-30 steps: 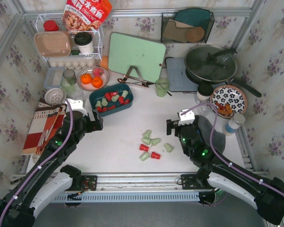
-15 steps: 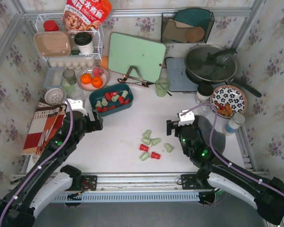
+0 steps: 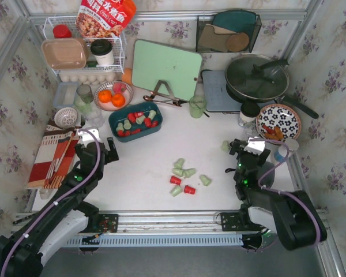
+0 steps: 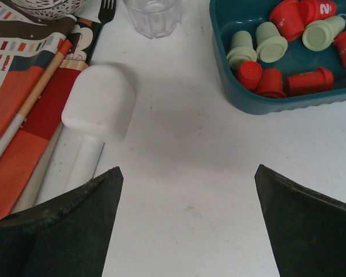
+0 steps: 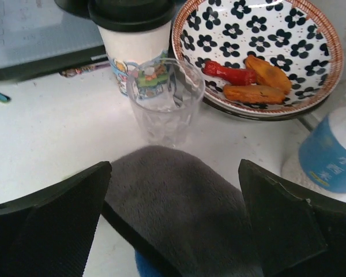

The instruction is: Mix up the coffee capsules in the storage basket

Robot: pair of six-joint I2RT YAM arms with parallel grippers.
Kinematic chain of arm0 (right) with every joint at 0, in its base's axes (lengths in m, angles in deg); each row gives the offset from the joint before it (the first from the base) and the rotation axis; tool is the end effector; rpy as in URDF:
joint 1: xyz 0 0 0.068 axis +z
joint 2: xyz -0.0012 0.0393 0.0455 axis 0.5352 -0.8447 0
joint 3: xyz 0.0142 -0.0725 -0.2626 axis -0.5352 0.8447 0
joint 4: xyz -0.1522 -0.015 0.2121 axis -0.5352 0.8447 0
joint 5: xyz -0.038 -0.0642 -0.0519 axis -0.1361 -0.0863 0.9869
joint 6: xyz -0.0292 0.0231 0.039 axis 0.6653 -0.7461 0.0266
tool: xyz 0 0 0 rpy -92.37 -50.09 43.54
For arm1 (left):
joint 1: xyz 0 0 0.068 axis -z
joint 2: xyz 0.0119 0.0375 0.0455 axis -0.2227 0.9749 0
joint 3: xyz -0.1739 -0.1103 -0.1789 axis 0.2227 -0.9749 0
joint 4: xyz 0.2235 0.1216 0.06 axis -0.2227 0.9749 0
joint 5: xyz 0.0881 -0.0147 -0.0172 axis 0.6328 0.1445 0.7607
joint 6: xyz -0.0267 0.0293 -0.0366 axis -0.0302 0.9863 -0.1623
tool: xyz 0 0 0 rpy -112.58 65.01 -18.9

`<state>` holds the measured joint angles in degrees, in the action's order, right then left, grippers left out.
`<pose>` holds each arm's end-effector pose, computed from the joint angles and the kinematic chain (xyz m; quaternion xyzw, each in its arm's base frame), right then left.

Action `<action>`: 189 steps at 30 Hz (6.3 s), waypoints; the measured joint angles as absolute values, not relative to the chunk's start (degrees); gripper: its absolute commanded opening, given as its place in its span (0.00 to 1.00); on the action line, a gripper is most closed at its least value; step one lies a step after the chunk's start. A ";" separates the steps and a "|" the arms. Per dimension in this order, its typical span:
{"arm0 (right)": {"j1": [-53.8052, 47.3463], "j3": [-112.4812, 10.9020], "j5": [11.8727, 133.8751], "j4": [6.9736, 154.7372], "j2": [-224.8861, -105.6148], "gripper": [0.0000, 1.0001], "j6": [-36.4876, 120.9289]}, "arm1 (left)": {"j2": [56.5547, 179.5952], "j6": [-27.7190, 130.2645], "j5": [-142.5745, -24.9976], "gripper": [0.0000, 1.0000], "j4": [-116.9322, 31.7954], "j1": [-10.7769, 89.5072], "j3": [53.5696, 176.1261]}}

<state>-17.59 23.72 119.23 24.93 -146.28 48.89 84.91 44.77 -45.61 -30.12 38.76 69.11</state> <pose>0.1693 0.0215 0.1517 0.1317 0.7218 -0.1614 0.6599 0.1614 -0.0587 0.2358 -0.0802 0.8274 0.0118 0.5557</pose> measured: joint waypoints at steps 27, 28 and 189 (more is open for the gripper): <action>-22.07 19.68 101.46 -6.35 -174.54 1.00 52.19 | 109.63 64.39 -44.08 0.99 -70.81 26.60 57.77; -22.07 19.68 101.46 -6.35 -174.52 1.00 52.17 | 111.79 64.70 -45.35 0.99 -73.28 25.07 58.23; -13.59 0.20 105.88 35.68 -144.90 1.00 45.88 | 101.89 57.16 -70.16 1.00 -47.14 21.55 79.30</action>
<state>-13.59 0.20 105.88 35.68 -144.90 45.88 101.89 57.16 -70.16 -47.14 21.55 79.30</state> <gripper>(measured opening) 0.999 1.001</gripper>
